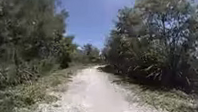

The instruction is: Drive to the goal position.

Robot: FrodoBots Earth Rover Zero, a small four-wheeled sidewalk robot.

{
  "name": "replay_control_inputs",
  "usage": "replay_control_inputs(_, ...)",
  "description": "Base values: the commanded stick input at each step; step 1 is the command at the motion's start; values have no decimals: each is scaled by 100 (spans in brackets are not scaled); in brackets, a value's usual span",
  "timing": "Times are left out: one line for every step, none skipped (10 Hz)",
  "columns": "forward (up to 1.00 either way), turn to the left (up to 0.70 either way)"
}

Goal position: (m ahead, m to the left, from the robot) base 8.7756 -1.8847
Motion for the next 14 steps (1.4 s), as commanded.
replay_control_inputs(50,0)
replay_control_inputs(50,0)
replay_control_inputs(50,0)
replay_control_inputs(50,0)
replay_control_inputs(50,0)
replay_control_inputs(50,0)
replay_control_inputs(50,6)
replay_control_inputs(50,23)
replay_control_inputs(50,40)
replay_control_inputs(50,38)
replay_control_inputs(50,7)
replay_control_inputs(50,0)
replay_control_inputs(50,0)
replay_control_inputs(50,0)
